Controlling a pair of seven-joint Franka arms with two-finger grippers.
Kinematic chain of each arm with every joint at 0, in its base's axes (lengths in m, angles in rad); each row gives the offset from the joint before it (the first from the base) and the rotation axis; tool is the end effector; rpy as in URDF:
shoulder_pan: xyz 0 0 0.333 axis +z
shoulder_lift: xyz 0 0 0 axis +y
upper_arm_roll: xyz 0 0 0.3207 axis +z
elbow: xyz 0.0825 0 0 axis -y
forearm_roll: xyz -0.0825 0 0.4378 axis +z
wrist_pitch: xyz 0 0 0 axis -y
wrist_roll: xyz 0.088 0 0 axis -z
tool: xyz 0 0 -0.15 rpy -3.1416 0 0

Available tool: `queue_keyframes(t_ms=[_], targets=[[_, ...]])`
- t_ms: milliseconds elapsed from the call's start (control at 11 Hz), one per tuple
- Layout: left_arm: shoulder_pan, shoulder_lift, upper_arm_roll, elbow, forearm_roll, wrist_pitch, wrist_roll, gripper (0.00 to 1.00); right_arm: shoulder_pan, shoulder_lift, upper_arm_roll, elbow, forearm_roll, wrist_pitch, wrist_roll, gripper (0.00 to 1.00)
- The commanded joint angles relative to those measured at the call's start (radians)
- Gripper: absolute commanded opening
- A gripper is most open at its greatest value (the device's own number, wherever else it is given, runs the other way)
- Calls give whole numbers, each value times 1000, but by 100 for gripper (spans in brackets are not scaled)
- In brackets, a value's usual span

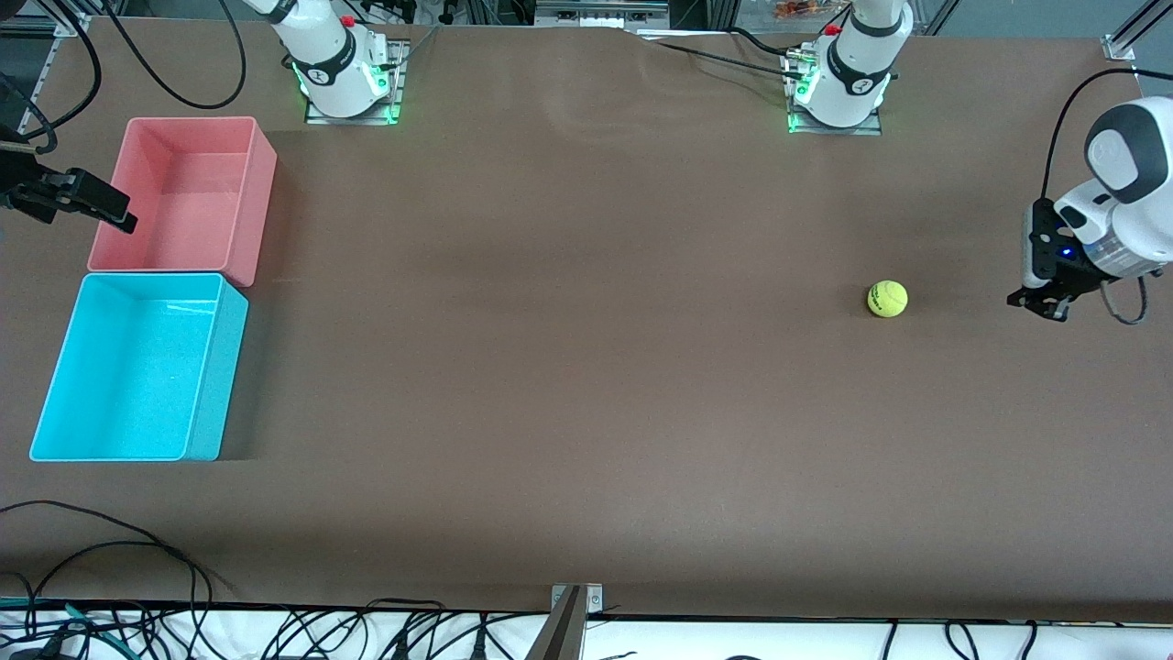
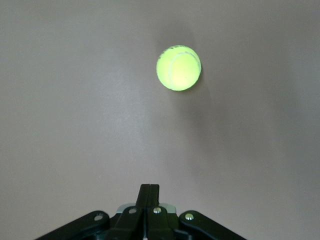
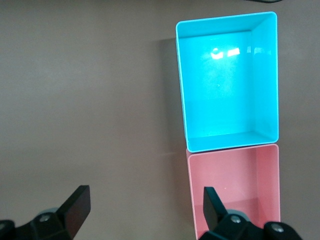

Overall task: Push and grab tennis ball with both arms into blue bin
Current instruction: 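Lower the left gripper beside the tennis ball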

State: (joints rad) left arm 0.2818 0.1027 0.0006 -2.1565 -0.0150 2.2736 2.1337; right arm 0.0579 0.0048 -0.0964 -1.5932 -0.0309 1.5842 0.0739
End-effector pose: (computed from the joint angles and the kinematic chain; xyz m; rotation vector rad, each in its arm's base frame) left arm 0.5723 0.1651 0.2804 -1.8954 2.4935 -0.0248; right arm 0.6092 -0.0280 0.5727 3.1051 -0.1737 -0.0206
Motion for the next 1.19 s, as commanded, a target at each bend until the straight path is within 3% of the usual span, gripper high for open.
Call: queue_keyframes(t_ms=[0, 91, 548, 913, 1095], targets=[[40, 64, -1, -12, -136, 32, 182, 0, -3, 6, 3, 21, -7, -6, 9, 100], [63, 66, -1, -41, -181, 49, 180, 0, -3, 6, 3, 21, -7, -6, 9, 100], [91, 112, 2, -107, -189, 151, 92, 0, -3, 4, 3, 21, -7, -7, 9, 100], [82, 129, -1, -288, -181, 427, 22, 0, -3, 6, 3, 21, -7, -7, 9, 100], [80, 193, -1, -307, -181, 536, 12, 0, -3, 6, 3, 21, -7, -7, 9, 100]])
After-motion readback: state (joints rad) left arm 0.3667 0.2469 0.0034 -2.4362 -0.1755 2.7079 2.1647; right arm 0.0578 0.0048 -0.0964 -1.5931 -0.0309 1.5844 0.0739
